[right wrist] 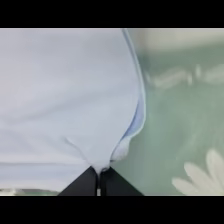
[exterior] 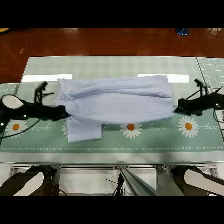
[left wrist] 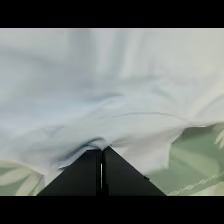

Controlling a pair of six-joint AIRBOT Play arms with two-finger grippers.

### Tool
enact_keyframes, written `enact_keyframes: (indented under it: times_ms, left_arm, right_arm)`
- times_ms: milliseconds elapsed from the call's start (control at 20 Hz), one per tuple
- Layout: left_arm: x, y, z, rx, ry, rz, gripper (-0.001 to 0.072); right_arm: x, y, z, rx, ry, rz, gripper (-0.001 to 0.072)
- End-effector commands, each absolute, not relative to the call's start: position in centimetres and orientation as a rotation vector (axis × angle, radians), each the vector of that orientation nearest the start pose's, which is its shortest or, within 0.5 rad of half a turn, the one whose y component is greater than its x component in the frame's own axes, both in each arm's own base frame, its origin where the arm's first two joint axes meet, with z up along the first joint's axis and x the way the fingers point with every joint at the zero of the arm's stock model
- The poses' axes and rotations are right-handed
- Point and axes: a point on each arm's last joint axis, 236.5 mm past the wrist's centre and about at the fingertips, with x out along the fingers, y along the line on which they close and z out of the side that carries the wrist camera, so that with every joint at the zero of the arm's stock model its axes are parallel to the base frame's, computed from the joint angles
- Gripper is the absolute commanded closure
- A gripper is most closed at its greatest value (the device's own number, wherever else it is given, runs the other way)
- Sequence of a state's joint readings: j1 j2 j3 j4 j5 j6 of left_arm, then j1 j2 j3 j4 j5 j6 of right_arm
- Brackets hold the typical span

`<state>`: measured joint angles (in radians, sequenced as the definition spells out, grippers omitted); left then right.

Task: Fold the shirts.

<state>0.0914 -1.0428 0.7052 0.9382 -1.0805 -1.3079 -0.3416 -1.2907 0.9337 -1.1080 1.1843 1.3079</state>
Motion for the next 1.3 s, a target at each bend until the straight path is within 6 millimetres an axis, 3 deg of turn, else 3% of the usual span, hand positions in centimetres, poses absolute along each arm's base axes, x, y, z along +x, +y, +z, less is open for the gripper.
enact_keyframes:
  times_ms: [0,100,200,300,500,650,850,1100,1150,1200,1250]
  left_arm:
    - [34.0,-7.9,4.7,-0.438,1.089,-0.347,0.0677]
    - [35.7,-8.4,6.9,-0.442,1.03,-0.368,0.0676]
    - [37.2,-9.1,7.6,-0.444,0.991,-0.392,0.0676]
    - [39.2,-8.3,7.4,-0.456,0.978,-0.37,0.0677]
    - [43.4,-6.7,5.8,-0.481,1.004,-0.34,0.0677]
    - [45.8,-6.8,2.6,-0.503,1.091,-0.357,0.0676]
    - [47.5,-7.3,-1.9,-0.535,1.229,-0.402,0.0676]
    - [49.3,-6.7,-3.9,-0.543,1.234,-0.385,0.0661]
    - [49.4,-6.6,-3.9,-0.543,1.229,-0.382,0.0581]
    - [49.4,-6.4,-3.9,-0.546,1.229,-0.38,0.0458]
    - [49.2,-6.1,-3.9,-0.55,1.238,-0.38,0.0289]
  right_arm:
    - [39.1,-1.0,4.1,0.472,1.078,0.167,0.0695]
    - [41.9,0.5,7.0,0.418,0.979,0.2,0.0695]
    - [45.0,1.8,7.9,0.387,0.887,0.2,0.0696]
    - [47.8,1.4,7.7,0.429,0.806,0.136,0.0695]
    - [50.7,-0.1,4.9,0.48,0.765,0.06,0.0696]
    - [52.0,-0.6,2.5,0.525,0.767,0.028,0.0696]
    - [52.3,-0.8,-1.5,0.543,0.831,0.007,0.0695]
    - [52.0,-0.8,-4.9,0.544,0.898,-0.002,0.0694]
    - [51.9,-0.8,-5.2,0.537,0.905,-0.001,0.0656]
    - [51.8,-0.9,-5.4,0.521,0.911,-0.001,0.0511]
    - [51.7,-0.9,-5.4,0.503,0.917,0.005,0.0381]
